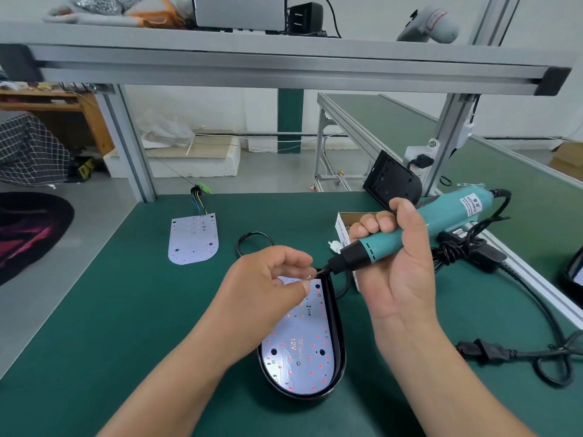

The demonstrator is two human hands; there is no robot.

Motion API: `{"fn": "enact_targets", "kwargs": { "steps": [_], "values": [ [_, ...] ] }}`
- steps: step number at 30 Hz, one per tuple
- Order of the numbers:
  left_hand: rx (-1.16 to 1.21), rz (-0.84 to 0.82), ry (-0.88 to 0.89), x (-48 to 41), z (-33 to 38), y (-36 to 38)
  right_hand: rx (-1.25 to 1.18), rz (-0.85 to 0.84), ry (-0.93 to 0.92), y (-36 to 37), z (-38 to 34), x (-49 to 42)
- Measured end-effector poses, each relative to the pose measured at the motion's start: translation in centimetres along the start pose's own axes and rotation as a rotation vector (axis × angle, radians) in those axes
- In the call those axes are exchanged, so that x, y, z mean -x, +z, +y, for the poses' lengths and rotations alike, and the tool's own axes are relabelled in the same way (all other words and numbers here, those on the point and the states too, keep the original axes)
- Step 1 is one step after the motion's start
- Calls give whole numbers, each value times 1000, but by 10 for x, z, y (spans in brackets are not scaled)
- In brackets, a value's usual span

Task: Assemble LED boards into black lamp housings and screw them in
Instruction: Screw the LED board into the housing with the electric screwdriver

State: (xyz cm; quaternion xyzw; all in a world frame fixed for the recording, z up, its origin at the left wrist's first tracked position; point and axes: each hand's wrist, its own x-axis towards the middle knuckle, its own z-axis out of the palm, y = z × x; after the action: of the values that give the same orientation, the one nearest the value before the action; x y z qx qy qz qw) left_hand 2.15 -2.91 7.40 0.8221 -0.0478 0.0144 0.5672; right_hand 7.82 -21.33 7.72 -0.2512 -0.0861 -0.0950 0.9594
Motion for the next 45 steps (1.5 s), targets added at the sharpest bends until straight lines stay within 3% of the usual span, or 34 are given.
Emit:
{"fn": "enact_targets", "kwargs": {
  "steps": [3, 6, 10, 13, 22, 36, 45],
  "values": [
    [-10, 114, -22, -7, -2, -18, 1, 5, 0, 0, -1, 0],
    [-208, 192, -158, -14, -10, -46, 21, 4, -6, 1, 0, -1],
    [-264, -197, -356, -16, -18, -55, 87, -15, 1, 5, 10, -1],
    [-214, -329, -336, -17, -26, -44, 129, -39, -5, 5, 18, 0],
    [-55, -257, -311, -21, -44, -18, 229, -86, -6, 4, 34, -4],
    [-41, -225, -268, -21, -42, -10, 322, -126, -20, 6, 40, 1],
    [-28, -224, -299, -20, -37, -9, 484, -369, -61, 9, 39, 3]
  ]
}}
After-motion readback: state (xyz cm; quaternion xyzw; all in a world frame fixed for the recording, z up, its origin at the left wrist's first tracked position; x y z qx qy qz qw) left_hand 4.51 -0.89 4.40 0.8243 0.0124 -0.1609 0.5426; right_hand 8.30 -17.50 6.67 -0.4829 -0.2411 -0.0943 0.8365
